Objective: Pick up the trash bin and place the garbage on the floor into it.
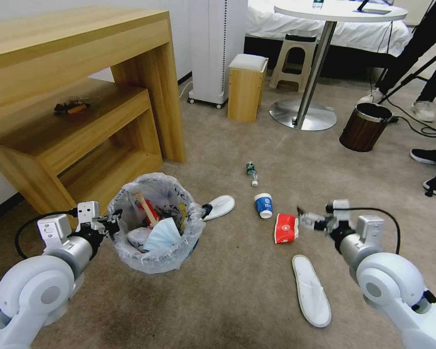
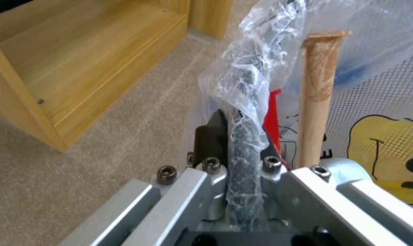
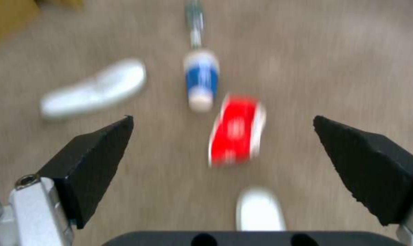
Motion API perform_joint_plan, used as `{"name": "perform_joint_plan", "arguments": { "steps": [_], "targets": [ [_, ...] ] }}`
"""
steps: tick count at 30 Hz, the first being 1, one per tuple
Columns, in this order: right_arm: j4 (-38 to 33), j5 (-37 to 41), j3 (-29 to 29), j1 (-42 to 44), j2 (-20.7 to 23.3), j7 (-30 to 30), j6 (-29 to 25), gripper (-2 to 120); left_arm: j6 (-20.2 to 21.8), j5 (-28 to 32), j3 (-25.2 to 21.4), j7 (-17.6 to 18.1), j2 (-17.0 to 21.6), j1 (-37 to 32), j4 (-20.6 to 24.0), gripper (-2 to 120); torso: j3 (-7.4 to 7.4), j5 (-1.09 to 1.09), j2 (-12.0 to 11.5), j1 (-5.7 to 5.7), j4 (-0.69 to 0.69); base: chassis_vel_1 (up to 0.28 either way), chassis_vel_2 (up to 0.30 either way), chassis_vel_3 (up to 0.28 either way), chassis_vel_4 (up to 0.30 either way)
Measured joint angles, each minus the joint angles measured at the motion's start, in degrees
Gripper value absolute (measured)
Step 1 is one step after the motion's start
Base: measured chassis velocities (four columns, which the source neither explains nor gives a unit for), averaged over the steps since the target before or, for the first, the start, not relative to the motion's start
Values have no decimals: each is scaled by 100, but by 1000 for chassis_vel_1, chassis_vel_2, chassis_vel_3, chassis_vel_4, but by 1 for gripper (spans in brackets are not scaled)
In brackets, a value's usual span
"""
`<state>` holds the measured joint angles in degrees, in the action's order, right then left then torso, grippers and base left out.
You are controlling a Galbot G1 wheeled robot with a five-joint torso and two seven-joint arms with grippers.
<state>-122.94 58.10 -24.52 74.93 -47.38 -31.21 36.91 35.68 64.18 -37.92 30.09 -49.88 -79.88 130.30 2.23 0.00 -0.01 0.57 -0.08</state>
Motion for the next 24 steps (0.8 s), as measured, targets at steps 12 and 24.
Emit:
{"name": "perform_joint_plan", "arguments": {
  "steps": [12,24],
  "targets": [
    [671,600,356,285,-226,-469,521,100,-12,-3,-20,-18,23,-8,2,0,0,0,0,0,-1,0,0,0,0],
    [1312,1424,417,88,-325,-751,570,100,-14,-12,-4,-16,38,-10,-10,0,0,0,1,0,0,0,0,0,0]
  ]
}}
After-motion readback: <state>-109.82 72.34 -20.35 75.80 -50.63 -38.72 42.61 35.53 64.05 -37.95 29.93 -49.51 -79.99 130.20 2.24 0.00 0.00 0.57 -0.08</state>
